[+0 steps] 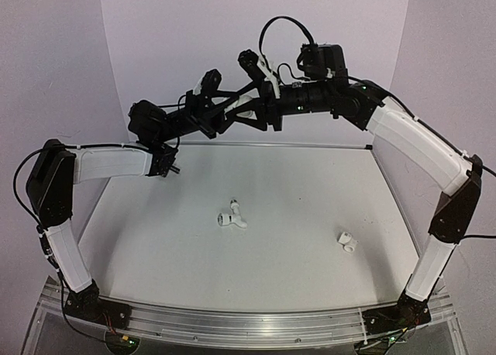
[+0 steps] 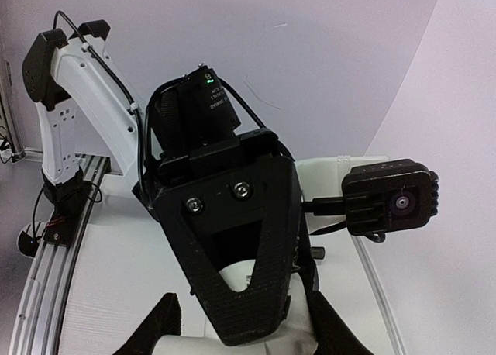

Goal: Install the water faucets

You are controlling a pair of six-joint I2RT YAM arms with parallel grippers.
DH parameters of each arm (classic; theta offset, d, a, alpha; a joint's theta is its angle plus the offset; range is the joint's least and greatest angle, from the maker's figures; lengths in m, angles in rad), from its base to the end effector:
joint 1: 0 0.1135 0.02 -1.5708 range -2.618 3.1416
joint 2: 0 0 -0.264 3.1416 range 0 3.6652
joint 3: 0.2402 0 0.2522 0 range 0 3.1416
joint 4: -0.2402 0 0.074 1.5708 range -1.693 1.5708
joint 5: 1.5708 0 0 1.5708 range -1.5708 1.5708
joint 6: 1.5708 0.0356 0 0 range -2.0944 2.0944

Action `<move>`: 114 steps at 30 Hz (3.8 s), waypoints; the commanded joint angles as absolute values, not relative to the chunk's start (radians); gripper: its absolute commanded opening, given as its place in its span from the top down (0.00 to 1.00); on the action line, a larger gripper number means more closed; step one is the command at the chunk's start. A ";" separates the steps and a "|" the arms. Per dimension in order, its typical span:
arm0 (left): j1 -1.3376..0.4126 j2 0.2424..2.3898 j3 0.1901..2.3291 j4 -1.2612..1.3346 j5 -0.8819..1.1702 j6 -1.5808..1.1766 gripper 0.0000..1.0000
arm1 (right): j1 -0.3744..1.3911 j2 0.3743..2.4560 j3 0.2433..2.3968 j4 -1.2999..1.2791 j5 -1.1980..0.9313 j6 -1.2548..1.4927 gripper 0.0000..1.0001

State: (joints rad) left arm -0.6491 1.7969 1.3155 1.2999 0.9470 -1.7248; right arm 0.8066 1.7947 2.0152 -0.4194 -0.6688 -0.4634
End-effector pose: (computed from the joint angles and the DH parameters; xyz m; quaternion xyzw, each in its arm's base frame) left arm 0.2923 -0.2581 0.3797 0.1968 0.4980 -0.8303 0.1547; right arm 0.2639 0.3073 0.4629 -0.6009 0.4652 0.3524 0.5462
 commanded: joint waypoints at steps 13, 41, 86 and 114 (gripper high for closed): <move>-0.547 1.586 1.136 0.900 0.899 -1.206 0.09 | 0.733 1.625 1.808 -0.483 -0.500 -0.494 0.78; -0.585 1.616 1.247 -0.180 0.068 -0.708 0.00 | 0.624 1.923 1.291 -0.541 -0.040 -0.651 0.71; -0.774 2.021 1.601 -0.704 -0.138 -0.940 0.27 | 0.610 1.745 1.554 -0.638 -0.368 -0.460 0.09; -0.809 2.296 1.848 -0.746 -0.071 -0.825 0.58 | 0.562 1.710 1.496 -0.636 -0.432 -0.441 0.11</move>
State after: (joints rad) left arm -0.8010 2.2788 1.8001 -0.7334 -0.0823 -0.8358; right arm 0.5652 1.7325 1.4807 -0.6376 -0.4135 -0.4564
